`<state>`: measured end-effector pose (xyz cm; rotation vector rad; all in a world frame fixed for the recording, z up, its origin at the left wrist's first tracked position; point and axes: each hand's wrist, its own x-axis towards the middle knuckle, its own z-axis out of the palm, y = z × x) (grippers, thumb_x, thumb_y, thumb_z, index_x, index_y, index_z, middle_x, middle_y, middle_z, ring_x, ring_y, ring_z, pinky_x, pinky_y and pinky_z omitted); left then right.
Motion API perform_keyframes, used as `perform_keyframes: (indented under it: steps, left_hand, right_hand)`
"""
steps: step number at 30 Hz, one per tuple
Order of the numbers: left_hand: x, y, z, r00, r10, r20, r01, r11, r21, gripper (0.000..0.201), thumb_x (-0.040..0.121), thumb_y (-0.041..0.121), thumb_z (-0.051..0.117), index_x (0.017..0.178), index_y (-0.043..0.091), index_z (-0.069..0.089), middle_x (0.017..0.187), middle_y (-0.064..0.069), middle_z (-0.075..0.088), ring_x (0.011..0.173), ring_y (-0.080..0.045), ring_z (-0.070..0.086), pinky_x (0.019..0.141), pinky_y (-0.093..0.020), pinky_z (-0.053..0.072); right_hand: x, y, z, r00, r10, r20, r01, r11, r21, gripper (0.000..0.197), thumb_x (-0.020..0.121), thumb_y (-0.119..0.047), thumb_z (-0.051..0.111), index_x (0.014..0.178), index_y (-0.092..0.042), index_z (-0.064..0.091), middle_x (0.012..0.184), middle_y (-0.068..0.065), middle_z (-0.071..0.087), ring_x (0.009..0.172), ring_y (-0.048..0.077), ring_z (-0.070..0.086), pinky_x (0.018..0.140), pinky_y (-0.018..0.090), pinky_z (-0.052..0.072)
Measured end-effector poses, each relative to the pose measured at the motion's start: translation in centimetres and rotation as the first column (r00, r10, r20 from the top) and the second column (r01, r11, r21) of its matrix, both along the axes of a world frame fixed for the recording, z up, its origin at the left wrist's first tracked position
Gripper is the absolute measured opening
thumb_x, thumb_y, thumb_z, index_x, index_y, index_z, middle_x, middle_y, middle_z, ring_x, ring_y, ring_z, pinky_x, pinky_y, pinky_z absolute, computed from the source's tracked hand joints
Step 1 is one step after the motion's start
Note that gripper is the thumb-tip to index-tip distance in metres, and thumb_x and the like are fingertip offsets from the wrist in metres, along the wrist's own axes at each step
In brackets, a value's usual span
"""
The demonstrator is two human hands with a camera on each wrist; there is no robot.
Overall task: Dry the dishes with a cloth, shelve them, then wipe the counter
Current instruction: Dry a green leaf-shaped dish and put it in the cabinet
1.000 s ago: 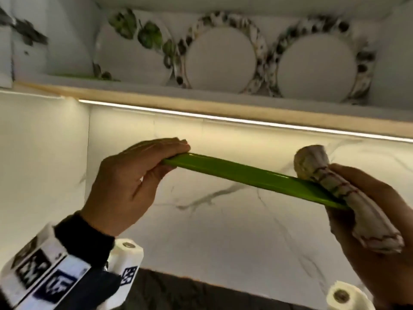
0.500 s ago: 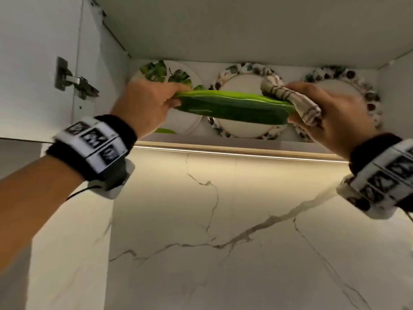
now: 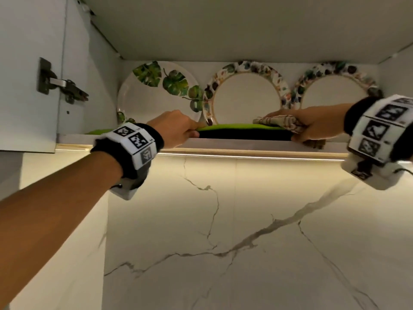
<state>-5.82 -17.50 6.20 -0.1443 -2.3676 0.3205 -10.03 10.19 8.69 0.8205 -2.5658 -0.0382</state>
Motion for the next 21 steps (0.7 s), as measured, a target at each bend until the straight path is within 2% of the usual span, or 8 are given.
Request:
perform_keyframes:
  steps: [3,4,5,7,9,12,15,21]
  left_hand:
    - [0.1,0.0,0.5,0.999,0.003,0.034,-0.003,1.000,-0.008,0.041,0.099,0.031,0.039,0.139,0.025,0.044,0.087,-0.014,0.060,0.075,-0.020,0.045,0.071,-0.028,0.037]
    - [0.1,0.1,0.6,0.999,0.001,0.042,-0.001,1.000,-0.004,0.041,0.098,0.032,0.039,0.139,0.025,0.044,0.081,-0.010,0.055,0.074,-0.020,0.045,0.071,-0.027,0.035]
    - [0.0,0.1,0.7,0.999,0.005,0.048,-0.005,1.000,-0.002,0.041,0.098,0.033,0.040,0.138,0.025,0.044,0.076,-0.006,0.052,0.073,-0.020,0.045,0.070,-0.027,0.035]
    - [-0.1,0.1,0.9,0.998,0.008,0.057,-0.008,1.000,0.004,0.041,0.098,0.033,0.040,0.137,0.025,0.046,0.071,-0.003,0.050,0.069,-0.019,0.044,0.070,-0.027,0.034]
    - [-0.2,0.3,1.0,0.997,0.007,0.071,-0.008,1.000,0.005,0.040,0.097,0.034,0.040,0.136,0.025,0.048,0.078,-0.004,0.061,0.068,-0.017,0.045,0.073,-0.028,0.038]
    - [-0.6,0.8,1.0,0.997,0.021,0.075,-0.020,1.000,-0.014,0.039,0.097,0.035,0.040,0.133,0.024,0.052,0.110,-0.010,0.068,0.081,-0.018,0.048,0.083,-0.032,0.044]
    - [-1.1,1.4,1.1,0.996,0.036,0.081,-0.037,0.999,0.010,0.037,0.097,0.035,0.041,0.129,0.022,0.057,0.105,-0.012,0.068,0.080,-0.021,0.049,0.078,-0.033,0.043]
    - [-2.1,1.6,1.1,0.993,0.037,0.115,-0.050,0.992,0.114,0.037,0.099,0.031,0.040,0.116,0.010,0.065,0.104,-0.018,0.066,0.087,-0.026,0.052,0.077,-0.031,0.038]
  right_hand:
    - [-0.1,-0.2,1.5,0.987,-0.012,0.161,0.014,1.000,-0.011,0.060,0.089,-0.003,0.056,0.134,-0.033,0.029,0.100,-0.003,0.059,0.078,0.004,0.059,0.069,0.010,0.047]
    - [-0.1,0.0,1.9,0.979,-0.004,0.202,0.018,0.998,-0.066,0.054,0.089,0.001,0.055,0.128,-0.031,0.036,0.099,-0.003,0.060,0.079,0.003,0.061,0.072,0.010,0.048]
    - [-0.1,0.2,2.2,0.974,0.010,0.225,0.025,0.988,-0.151,0.048,0.088,0.003,0.055,0.123,-0.026,0.044,0.105,0.002,0.061,0.089,0.009,0.061,0.083,0.019,0.049]
    - [0.2,0.7,2.7,0.989,-0.018,0.146,0.056,0.962,-0.267,0.035,0.087,0.002,0.057,0.117,-0.016,0.053,0.117,0.010,0.058,0.109,0.026,0.054,0.096,0.036,0.044]
    - [0.7,0.8,2.9,0.993,-0.108,-0.051,0.089,0.956,-0.280,0.037,0.090,0.000,0.052,0.126,-0.008,0.052,0.117,0.013,0.056,0.106,0.029,0.052,0.084,0.030,0.041]
    - [1.8,-0.7,1.9,0.954,-0.104,-0.280,0.035,0.970,-0.240,0.051,0.091,0.004,0.038,0.136,-0.019,0.047,0.127,0.014,0.055,0.112,0.032,0.053,0.079,0.031,0.042]
    - [1.9,-2.6,0.5,0.953,-0.028,-0.300,-0.007,0.993,-0.117,0.054,0.089,0.002,0.039,0.135,-0.025,0.048,0.129,0.012,0.055,0.115,0.033,0.052,0.090,0.037,0.046]
    - [0.4,-5.1,-0.5,0.945,-0.124,-0.303,0.157,0.984,0.088,0.043,0.093,-0.009,0.041,0.134,-0.018,0.047,0.128,0.015,0.052,0.110,0.035,0.053,0.081,0.034,0.045]
